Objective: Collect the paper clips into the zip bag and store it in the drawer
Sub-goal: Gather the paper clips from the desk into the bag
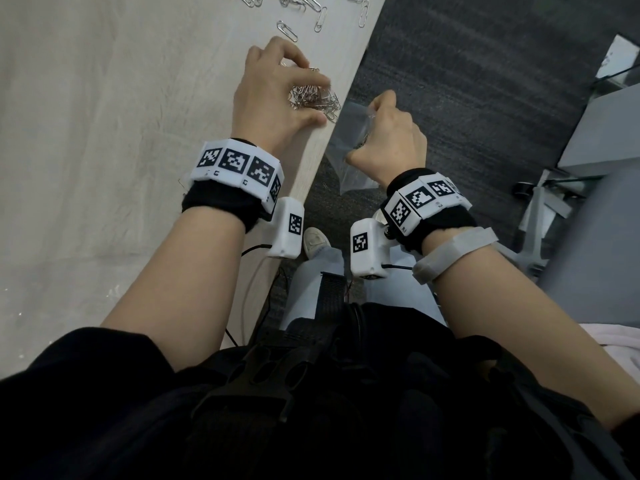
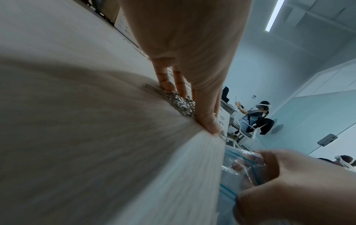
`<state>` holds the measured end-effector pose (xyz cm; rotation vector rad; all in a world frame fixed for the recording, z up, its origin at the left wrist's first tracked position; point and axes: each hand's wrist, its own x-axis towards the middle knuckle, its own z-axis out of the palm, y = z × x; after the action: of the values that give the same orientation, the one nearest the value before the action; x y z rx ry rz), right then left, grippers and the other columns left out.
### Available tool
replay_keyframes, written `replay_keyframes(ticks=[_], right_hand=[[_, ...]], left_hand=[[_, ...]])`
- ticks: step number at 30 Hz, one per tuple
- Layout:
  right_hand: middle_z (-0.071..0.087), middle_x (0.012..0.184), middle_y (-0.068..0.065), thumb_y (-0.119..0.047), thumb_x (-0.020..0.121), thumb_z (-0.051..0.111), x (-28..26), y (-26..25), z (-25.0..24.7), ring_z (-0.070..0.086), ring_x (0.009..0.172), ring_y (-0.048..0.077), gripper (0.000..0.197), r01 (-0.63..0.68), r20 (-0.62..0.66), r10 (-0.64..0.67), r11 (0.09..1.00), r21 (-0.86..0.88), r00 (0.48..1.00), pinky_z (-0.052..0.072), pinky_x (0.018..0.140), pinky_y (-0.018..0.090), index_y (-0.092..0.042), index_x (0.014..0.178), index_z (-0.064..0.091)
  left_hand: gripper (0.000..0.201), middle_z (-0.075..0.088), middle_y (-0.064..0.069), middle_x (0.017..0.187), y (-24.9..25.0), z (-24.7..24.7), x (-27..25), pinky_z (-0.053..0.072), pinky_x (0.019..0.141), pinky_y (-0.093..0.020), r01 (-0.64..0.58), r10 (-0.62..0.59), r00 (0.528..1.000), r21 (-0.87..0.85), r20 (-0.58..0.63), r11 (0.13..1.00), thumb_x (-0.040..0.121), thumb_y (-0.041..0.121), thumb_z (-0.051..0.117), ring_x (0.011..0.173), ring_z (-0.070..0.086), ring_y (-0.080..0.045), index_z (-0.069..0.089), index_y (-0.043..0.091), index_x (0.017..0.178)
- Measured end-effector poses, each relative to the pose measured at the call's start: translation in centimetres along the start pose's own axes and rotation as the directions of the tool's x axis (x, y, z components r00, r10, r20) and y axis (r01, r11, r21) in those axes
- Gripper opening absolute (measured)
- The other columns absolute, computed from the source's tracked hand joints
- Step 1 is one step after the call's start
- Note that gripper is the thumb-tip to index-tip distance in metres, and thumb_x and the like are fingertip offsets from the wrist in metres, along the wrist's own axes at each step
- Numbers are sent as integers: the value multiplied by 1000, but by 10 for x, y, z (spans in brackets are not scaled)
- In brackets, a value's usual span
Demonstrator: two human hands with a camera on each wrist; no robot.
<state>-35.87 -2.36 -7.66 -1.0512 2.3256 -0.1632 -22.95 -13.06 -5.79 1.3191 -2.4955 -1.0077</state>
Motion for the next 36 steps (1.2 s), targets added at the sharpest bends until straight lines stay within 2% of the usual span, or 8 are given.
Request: replay_keyframes(ticks=[5,10,15,22,30,36], right_hand=[[63,113,9,-18,75,70,0,0,-1,61,105,32,54,2,-7,-2,1000,-2,1000,40,73,33,-11,121,42],[63,113,9,-19,75,70,1,0,0,61,105,32,55,-1,-2,1,1000,-5,1000,40,73,34,-11,122,42],[63,113,9,-19,75,71,2,-1,0,61,105,33,56,-3,-4,3,1000,-8,1000,40,73,34,-11,122,41],[63,112,9,-18,76,69,2,-1,-1,62,103,33,54,1,-5,-1,1000,-4,1000,40,73,34,-11,122,41],[64,111,10,-17,76,67,1,-2,-5,62,103,33,52,-7,14,6,1000,18,1000,41,74,35,-10,122,42],[63,114,10,-20,78,68,2,-2,-6,61,106,33,53,-21,20,20,999,26,1000,41,75,34,-10,123,41]], left_hand=[[46,49,2,124,4,0,1,42,93,-36,-61,58,994,35,89,998,72,27,76,116,41,-22,63,35,115],[29,51,1,120,4,2,3,41,91,-31,-90,86,990,34,115,995,75,26,74,110,43,-21,70,31,103],[22,55,-2,113,7,7,1,42,90,-34,-112,111,987,0,116,994,76,24,73,106,47,-22,73,26,98],[20,58,-4,109,13,15,3,44,82,-38,-187,181,970,18,165,982,76,21,73,100,49,-25,73,22,96],[10,64,-5,102,17,29,2,46,68,-43,-352,332,932,142,146,925,79,13,67,95,50,-29,73,14,86],[25,69,-2,102,16,30,3,46,71,-41,-359,344,930,111,134,927,73,8,68,95,44,-19,69,15,97]])
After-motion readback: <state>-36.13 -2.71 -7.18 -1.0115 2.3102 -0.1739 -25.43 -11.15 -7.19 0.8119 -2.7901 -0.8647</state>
